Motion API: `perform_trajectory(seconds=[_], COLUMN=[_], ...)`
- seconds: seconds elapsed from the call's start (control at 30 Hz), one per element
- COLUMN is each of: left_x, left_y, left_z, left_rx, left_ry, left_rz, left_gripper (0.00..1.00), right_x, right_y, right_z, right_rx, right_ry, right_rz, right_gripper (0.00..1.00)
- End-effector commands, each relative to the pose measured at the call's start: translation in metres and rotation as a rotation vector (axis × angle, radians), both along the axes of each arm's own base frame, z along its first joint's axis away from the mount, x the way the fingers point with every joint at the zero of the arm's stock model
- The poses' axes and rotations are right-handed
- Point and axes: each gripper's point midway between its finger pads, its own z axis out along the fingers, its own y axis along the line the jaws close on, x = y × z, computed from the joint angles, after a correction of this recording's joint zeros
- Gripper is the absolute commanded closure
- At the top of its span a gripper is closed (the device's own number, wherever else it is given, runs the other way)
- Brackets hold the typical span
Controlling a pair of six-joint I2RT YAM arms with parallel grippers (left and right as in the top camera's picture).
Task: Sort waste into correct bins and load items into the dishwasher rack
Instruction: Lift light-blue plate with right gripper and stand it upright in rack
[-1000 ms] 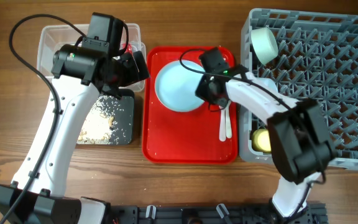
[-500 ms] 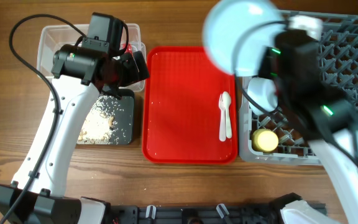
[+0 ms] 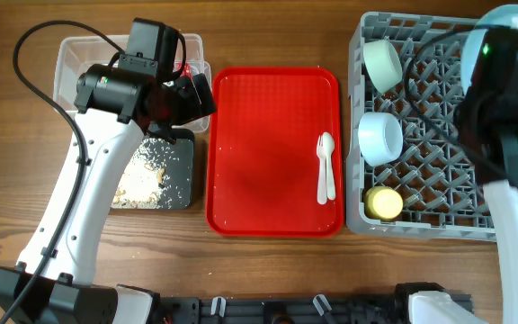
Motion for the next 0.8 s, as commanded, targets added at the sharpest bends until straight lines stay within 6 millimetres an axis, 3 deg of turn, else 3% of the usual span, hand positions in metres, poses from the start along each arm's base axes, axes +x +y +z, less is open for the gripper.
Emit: perform_trajectory(seconds=[0.0, 0.17, 0.4, 0.63, 0.77], left_x=[0.002, 0.002, 0.002, 0.002, 0.002], left_y=[0.004, 0.004, 0.004, 0.004, 0.004], left_z=[0.006, 0.006, 0.006, 0.006, 0.006], left_rx=[0.012, 0.012, 0.012, 0.012, 0.012], left_ry=[-0.022, -0.021, -0.022, -0.021, -0.022], left_rz=[0.007, 0.007, 0.007, 0.007, 0.007], left_gripper=[0.0, 0.0, 0.0, 0.0, 0.0], right_x=[0.019, 0.049, 0.076, 0.086, 0.088], right_y=[-0.014, -0.019, -0.021, -0.022, -0.019], right_z=[-0.014, -0.047, -0.088, -0.107, -0.129], right_rx=[-0.117, -0.17, -0.169, -0.159, -0.135], right_ry=[0.199, 0.338, 0.419, 0.451, 0.499], right_rz=[0.0, -0.013, -0.01, -0.001, 0.028], right_gripper=[0.96, 0.96, 0.96, 0.96, 0.96])
